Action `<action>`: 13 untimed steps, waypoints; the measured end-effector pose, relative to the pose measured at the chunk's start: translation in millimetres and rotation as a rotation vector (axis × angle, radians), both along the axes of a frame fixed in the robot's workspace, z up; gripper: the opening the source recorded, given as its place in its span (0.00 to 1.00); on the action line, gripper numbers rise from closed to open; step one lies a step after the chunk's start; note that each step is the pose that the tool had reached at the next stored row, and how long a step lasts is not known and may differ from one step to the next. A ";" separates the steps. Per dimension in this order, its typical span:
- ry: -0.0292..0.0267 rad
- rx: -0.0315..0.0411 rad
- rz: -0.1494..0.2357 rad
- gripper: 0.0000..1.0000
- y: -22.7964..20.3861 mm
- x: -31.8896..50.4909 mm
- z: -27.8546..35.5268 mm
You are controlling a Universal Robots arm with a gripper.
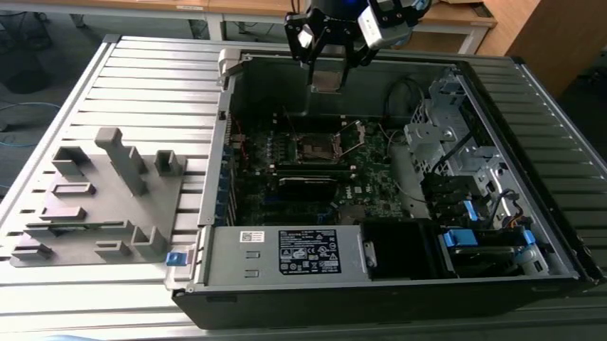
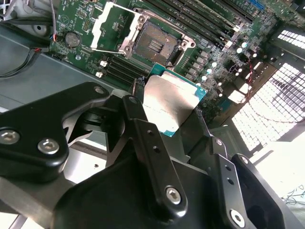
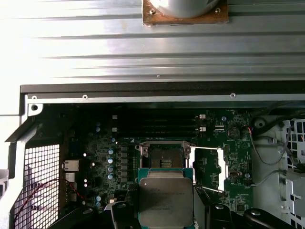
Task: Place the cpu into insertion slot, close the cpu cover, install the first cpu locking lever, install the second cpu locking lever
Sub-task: 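Place the cpu into insertion slot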
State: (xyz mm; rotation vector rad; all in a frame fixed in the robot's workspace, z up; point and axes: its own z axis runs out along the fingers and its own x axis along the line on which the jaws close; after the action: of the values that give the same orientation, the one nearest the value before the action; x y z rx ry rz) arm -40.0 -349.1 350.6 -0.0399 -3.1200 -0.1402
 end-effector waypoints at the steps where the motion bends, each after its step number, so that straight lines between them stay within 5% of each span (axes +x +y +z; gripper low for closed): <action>1: 0.0001 -0.0002 0.000 0.54 0.0 0.0 0.0; 13: 0.0001 -0.0002 0.000 0.54 0.0 0.0 -0.8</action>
State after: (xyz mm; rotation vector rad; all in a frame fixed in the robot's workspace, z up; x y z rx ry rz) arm -40.0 -349.1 349.8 -0.0400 -3.1200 -0.1399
